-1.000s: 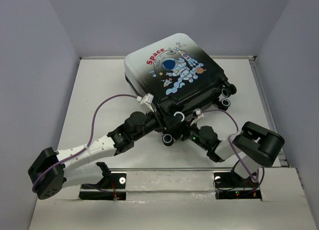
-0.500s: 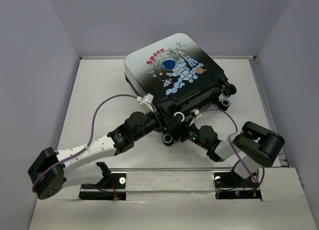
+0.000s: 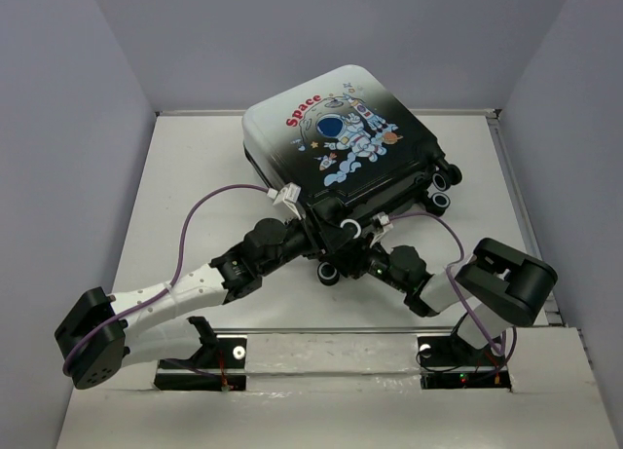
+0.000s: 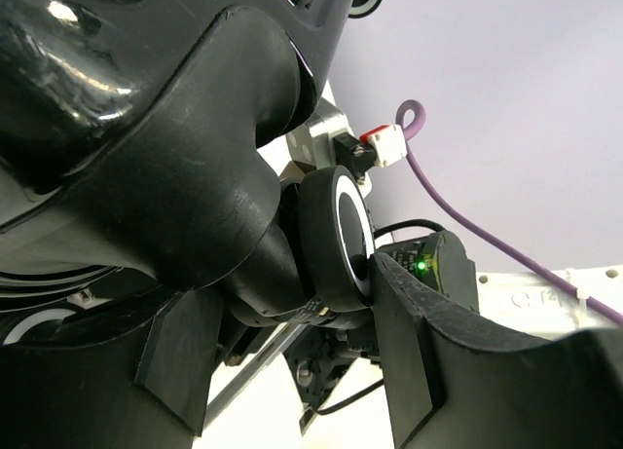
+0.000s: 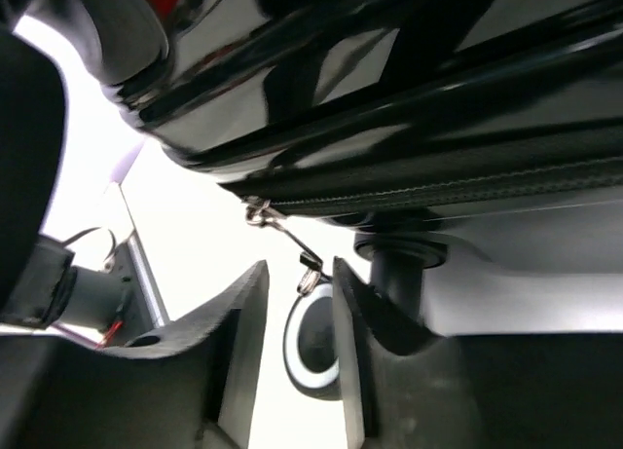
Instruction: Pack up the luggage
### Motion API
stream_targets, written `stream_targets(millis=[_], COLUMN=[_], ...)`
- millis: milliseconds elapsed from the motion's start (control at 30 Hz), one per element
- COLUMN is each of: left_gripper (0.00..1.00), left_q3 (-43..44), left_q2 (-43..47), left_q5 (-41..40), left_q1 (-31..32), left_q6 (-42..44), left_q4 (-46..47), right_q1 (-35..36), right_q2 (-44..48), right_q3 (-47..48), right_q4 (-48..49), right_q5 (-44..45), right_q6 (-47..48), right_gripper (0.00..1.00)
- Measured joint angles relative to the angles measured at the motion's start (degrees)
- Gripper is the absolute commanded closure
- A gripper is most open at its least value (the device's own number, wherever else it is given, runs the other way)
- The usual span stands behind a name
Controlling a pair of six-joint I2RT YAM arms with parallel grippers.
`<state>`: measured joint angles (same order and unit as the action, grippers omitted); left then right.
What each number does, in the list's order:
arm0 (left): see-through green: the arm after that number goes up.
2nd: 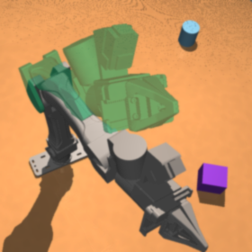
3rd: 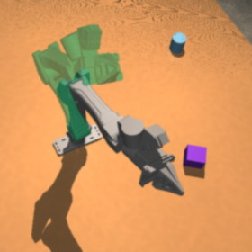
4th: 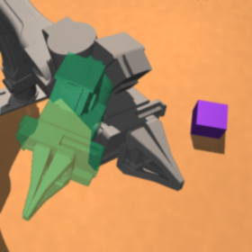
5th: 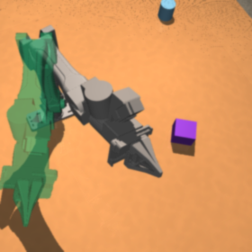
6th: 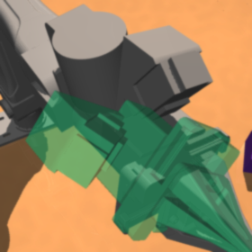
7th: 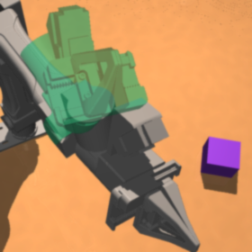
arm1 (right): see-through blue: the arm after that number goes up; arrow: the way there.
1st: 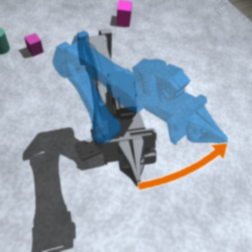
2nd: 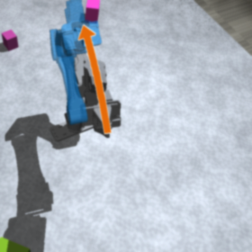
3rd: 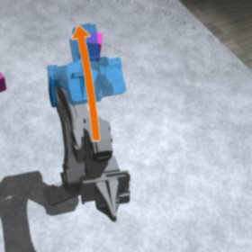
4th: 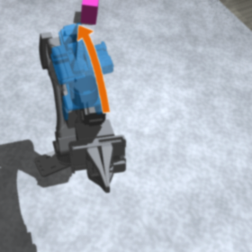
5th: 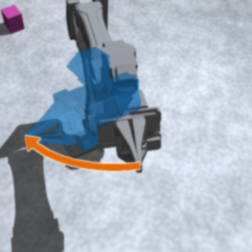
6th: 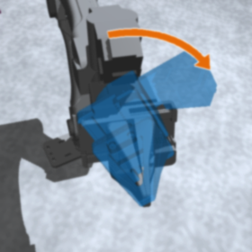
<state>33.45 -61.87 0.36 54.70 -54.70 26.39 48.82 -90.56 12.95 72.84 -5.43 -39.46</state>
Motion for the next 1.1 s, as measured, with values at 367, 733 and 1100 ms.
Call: stream_targets(millis=[367, 733, 1100], left_gripper=[0.94, 0.94, 0.94], left_q3=[0.00, -0.09, -0.07], left_q2=[-0.09, -0.20, -0.02], left_q5=[0.00, 0.15, -1.11], left_q1=[0.00, 0.11, 0.15], left_q6=[0.02, -0.04, 1.07], left_q4=[0.26, 0.35, -0.24], right_q1=[-0.09, 0.00, 2.99], right_q2=[0.39, 1.86, -0.98], right_q3=[-0.79, 0.22, 1.79], right_q4=[-0.52, 0.04, 1.36], right_q5=[0.72, 0.50, 3.82], right_q6=[0.02, 0.24, -1.77], right_gripper=[0.55, 0.93, 0.93])
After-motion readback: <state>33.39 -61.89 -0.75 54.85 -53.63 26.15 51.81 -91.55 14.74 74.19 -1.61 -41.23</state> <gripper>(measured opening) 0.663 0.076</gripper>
